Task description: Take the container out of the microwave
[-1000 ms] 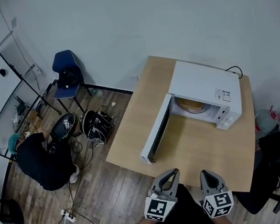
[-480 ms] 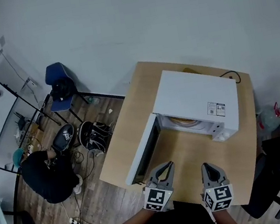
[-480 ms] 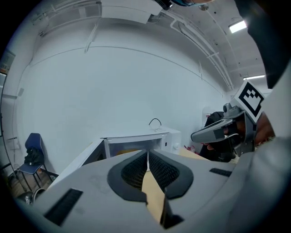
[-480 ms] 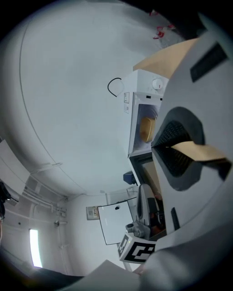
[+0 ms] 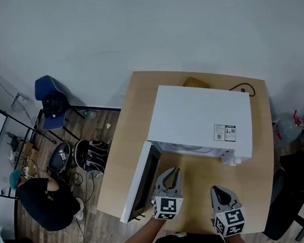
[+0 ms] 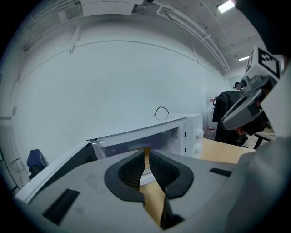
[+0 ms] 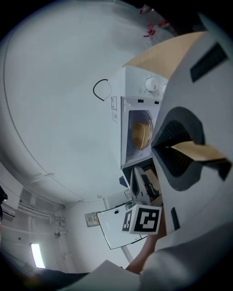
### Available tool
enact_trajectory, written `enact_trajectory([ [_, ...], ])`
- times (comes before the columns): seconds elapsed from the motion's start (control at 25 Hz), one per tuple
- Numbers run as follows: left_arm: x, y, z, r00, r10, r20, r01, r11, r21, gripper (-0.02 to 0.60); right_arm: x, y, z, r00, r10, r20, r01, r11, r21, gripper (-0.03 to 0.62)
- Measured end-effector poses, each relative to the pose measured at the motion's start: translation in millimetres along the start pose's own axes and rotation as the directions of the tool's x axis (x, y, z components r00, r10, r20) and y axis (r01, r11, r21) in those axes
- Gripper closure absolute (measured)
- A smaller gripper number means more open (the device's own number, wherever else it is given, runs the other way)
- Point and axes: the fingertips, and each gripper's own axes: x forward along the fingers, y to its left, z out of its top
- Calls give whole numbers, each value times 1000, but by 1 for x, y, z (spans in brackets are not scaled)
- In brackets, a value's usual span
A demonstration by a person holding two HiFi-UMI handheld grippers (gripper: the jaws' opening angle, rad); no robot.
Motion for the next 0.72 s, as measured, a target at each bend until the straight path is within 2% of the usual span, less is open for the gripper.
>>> enact_trajectory([
  [0.2, 50, 5, -18, 997, -38, -62, 41, 998, 52, 564, 9, -1, -9, 999, 18, -29, -18, 1000, 14, 536],
  [0.28, 70, 8, -32, 994, -53, -101, 58, 997, 46, 517, 13, -1, -11, 999, 29, -37, -28, 999, 19, 536],
  [0.44, 90, 11, -55, 986, -56, -158, 64, 997, 44, 486, 14, -3, -10, 998, 47, -31, -45, 997, 65, 536],
  [0.6, 108, 13, -61, 981, -62, -181, 82, 991, 102, 462, 17, -12, -6, 999, 43, -31, -41, 998, 57, 536],
  [0.72, 121, 11, -71, 971, -87, -222, 126, 977, 169, 439, 19, -19, -9, 998, 39, -41, -37, 998, 52, 536],
])
